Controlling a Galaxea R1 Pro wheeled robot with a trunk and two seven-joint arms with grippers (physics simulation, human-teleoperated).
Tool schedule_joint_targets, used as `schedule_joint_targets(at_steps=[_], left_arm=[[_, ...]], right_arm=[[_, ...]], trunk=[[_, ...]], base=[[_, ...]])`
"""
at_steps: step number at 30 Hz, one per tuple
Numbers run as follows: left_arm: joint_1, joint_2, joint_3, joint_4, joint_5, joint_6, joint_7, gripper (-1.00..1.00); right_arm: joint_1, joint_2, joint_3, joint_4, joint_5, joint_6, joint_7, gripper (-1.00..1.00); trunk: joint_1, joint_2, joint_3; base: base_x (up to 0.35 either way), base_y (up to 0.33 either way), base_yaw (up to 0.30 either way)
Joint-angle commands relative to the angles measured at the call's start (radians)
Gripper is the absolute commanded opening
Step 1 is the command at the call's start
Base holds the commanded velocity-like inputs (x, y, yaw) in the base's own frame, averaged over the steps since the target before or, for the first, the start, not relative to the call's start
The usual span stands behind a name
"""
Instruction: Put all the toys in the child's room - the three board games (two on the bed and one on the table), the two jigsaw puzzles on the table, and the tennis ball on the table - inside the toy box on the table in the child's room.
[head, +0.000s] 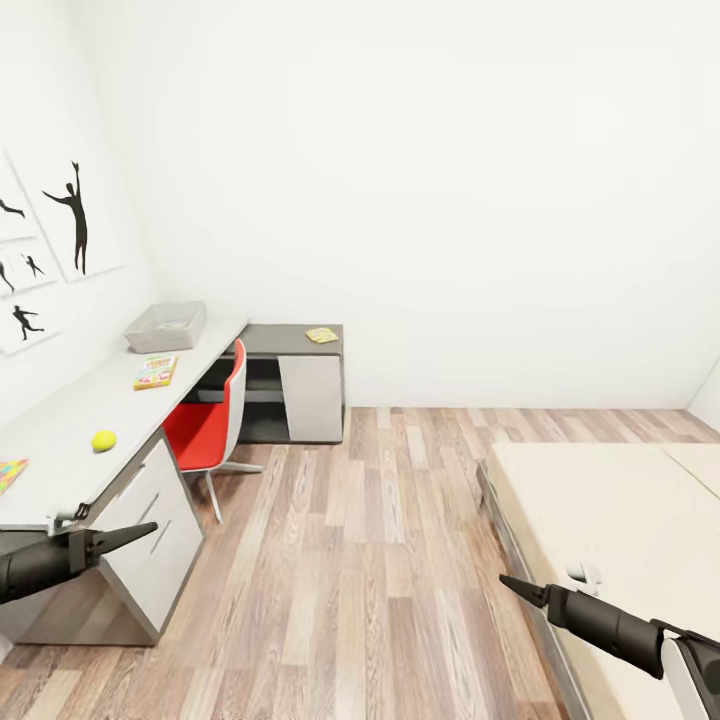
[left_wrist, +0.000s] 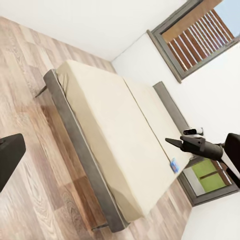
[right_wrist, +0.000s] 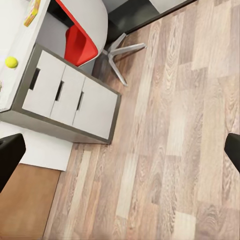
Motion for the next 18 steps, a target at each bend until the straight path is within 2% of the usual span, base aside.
schedule_joint_targets(at_steps=[1,7,18], left_arm=[[-0.001,0.0,0.0,0.0,-0.001,0.011,-0.005,1.0],[-0.001,0.0,-0.001,0.0,0.0,0.011,-0.005,1.0],[-0.001,-0.001,-0.002,0.0,0.0,0.011,-0.005,1.0]], right_arm=[[-0.001,0.0,-0.001,0.0,-0.003,0.006,0.002,1.0],[-0.001,0.0,-0.001,0.0,-0.004,0.006,0.002,1.0],[-0.001,0.0,-0.002,0.0,-0.004,0.006,0.002,1.0]], trunk=[[0.001,-0.002,-0.002],[0.001,-0.002,-0.002],[0.001,-0.002,-0.002]], base=[[-0.005,-0.019,0.153],[-0.003,-0.084,0.075],[0.0,-0.057,0.013]])
